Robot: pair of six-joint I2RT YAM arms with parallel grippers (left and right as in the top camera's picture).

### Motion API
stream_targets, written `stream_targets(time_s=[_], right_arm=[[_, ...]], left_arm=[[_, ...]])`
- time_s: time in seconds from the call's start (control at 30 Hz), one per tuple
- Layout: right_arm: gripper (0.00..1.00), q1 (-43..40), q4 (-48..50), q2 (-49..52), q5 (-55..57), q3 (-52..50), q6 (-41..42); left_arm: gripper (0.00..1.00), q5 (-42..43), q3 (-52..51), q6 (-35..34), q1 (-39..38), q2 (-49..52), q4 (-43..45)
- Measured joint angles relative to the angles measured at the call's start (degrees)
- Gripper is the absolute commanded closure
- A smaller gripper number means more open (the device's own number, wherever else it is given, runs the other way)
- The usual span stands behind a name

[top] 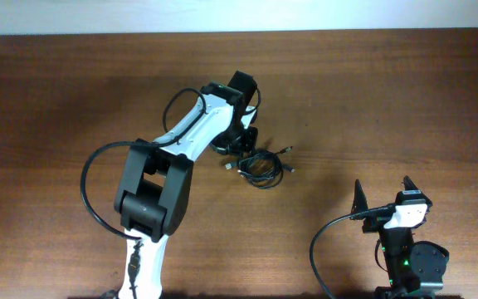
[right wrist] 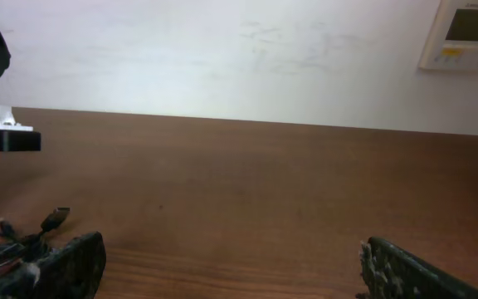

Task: Untangle cables
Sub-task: 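Grasp the cable bundle with the left gripper and lift it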

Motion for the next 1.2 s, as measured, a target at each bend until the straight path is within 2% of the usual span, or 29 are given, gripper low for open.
stream_targets(time_s=[0.13, 0.43, 0.67, 0.87, 1.1, 1.2], right_arm=[[0.02, 0.0, 0.0, 0.0, 0.0, 0.0, 0.0], [0.02, 0.0, 0.0, 0.0, 0.0, 0.0, 0.0], [0.02, 0.0, 0.0, 0.0, 0.0, 0.0, 0.0], [0.02, 0.0, 0.0, 0.0, 0.0, 0.0, 0.0], [0.02, 0.0, 0.0, 0.0, 0.0, 0.0, 0.0], [0.02, 0.0, 0.0, 0.0, 0.0, 0.0, 0.0]], left_arm=[[1.00, 1.2, 6.2, 0.0, 0.0, 0.1, -5.6], [1.00, 2.4, 29.0, 0.0, 0.0, 0.1, -20.8], [1.00, 8.6, 32.8, 1.3, 0.0, 0.1, -24.0], [1.00, 8.8, 32.9, 2.0, 0.0, 0.1, -25.2], [1.00, 22.8, 39.9, 7.5, 2.7, 0.1, -27.0], [1.00, 22.4, 40.9, 8.2, 3.3, 0.1, -27.2]])
